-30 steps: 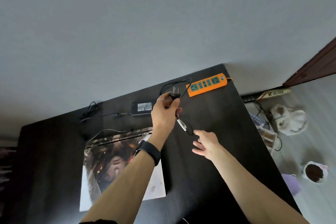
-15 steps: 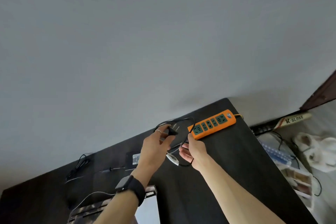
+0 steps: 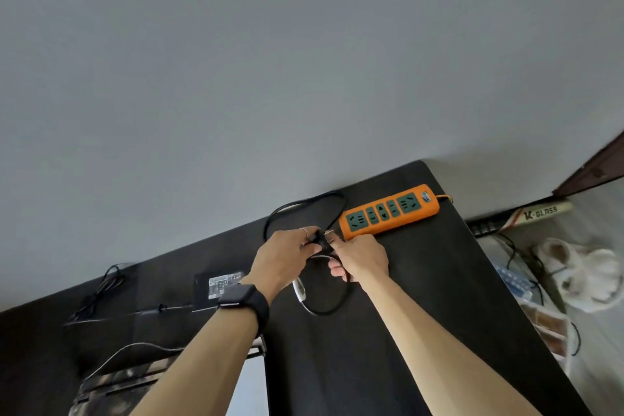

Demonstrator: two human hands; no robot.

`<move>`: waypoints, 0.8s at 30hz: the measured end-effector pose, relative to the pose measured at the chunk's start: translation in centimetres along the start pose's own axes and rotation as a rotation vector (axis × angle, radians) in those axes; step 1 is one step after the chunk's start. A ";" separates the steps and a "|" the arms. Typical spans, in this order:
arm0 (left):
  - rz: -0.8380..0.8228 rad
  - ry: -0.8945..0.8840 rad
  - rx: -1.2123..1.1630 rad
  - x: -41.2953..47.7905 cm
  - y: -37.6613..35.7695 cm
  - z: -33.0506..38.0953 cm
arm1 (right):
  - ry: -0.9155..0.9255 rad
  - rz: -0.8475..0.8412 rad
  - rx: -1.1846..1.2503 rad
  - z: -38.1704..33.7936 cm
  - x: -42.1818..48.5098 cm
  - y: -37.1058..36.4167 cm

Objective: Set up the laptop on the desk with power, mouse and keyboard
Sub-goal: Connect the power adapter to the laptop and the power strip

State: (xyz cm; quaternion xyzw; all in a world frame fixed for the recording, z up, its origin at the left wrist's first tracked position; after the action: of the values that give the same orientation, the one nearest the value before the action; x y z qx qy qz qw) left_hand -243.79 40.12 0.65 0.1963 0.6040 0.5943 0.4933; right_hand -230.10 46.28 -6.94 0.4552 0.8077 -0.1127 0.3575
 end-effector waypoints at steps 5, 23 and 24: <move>0.044 -0.037 0.072 -0.2 0.0 -0.3 | 0.298 0.133 -0.058 -2.2 -5.1 5.2; 0.238 0.066 0.182 -0.5 1.7 -1.2 | 0.809 0.338 -1.090 -3.6 -0.5 11.2; 0.272 0.042 0.176 -0.7 2.1 -0.6 | 0.831 0.347 -1.091 -3.2 -0.9 11.5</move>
State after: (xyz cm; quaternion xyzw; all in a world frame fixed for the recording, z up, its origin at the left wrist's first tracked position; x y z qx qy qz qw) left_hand -244.69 39.67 2.72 0.3064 0.6316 0.6045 0.3766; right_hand -221.98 53.77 -2.36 0.3387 0.7343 0.5497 0.2095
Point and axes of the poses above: each hand's wrist, its own x-axis towards the middle knuckle, its own y-axis out of the back of the hand, z = x × y, the point moved 10 cm from there along x, towards the middle knuckle, and after that the axes turned 11 degrees about x, right-handed, at the moved point
